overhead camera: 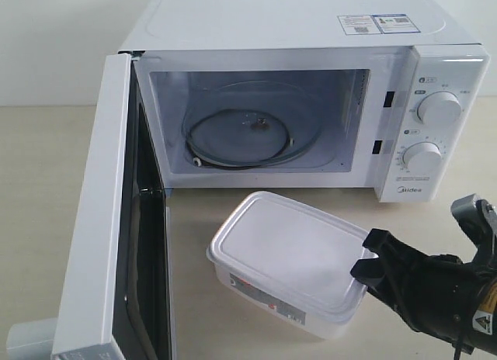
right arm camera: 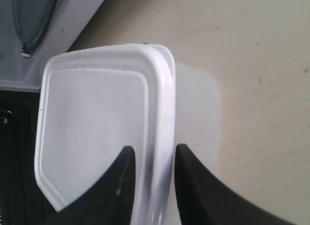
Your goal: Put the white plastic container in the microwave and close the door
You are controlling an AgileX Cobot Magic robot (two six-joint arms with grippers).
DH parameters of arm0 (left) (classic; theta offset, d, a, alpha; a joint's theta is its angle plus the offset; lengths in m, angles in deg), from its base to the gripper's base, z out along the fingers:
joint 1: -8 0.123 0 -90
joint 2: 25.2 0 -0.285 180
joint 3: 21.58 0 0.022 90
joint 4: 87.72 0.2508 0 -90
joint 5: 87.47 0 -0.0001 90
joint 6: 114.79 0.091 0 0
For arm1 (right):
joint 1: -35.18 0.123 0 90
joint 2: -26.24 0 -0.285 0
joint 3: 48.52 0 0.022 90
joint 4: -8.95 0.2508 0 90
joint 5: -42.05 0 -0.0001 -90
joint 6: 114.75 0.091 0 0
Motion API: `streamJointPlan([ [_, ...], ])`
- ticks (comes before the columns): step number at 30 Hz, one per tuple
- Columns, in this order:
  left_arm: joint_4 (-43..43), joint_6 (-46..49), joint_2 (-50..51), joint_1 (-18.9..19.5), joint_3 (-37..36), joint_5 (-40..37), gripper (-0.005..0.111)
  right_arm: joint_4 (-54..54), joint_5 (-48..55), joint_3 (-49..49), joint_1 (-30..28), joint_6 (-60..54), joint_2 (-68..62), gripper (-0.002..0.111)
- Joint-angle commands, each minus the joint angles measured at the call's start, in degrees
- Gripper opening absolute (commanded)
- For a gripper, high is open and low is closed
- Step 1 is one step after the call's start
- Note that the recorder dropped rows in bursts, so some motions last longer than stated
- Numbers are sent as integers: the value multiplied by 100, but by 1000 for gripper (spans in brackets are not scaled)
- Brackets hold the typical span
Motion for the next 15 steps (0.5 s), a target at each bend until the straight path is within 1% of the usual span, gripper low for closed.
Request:
streamJointPlan([
  [1,6,10,-23,14,-19,-7,4,-87,25,27,6,5,-9,28],
  [9,6,10,-23,14,-19,-7,4,-138,100,27,6,21,-9,27],
  [11,6,10,-23,14,-19,-7,4,-150,232,27,6,21,-9,18],
  [12,6,10,-23,14,-19,-7,4,-150,290,27,6,21,-9,6],
  [13,6,10,-23,14,-19,-7,4,-165,338,27,6,33,-9,0],
  [15,6,10,-23,14,-19,-7,4,-190,340,27,6,21,-9,0],
])
